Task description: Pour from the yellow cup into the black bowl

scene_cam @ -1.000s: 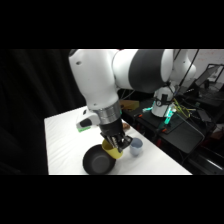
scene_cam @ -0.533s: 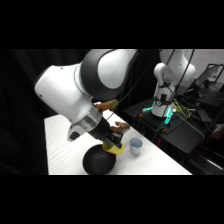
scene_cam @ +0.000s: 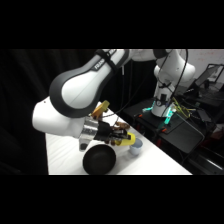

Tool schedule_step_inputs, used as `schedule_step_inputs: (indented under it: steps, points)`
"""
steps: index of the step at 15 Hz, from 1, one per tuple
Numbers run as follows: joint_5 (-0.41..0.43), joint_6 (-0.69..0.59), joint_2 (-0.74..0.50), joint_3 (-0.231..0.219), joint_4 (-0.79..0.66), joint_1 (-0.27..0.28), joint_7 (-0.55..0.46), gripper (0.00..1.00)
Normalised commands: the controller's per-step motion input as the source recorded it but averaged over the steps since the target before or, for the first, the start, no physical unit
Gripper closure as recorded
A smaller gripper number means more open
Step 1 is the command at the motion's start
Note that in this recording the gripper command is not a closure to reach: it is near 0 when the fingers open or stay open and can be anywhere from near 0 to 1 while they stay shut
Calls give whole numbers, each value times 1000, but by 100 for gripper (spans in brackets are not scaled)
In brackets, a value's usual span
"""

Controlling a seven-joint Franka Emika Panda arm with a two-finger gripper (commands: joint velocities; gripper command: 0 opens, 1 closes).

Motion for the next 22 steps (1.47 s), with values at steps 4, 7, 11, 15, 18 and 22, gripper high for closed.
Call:
schedule_step_inputs:
  steps: [4,7,11,15,18,22]
  points:
    - [233,-642,441,94,736,-66,262,14]
    - [161,-307,253,61,584,-11,294,14]
    - [-89,142,-21,-69,312,63,208,14]
    - [-283,451,-359,-168,-221,98,11,14]
    - [-239,678,-600,-170,-684,47,-13,14]
    - [-89,871,-729,-123,-981,-54,74,14]
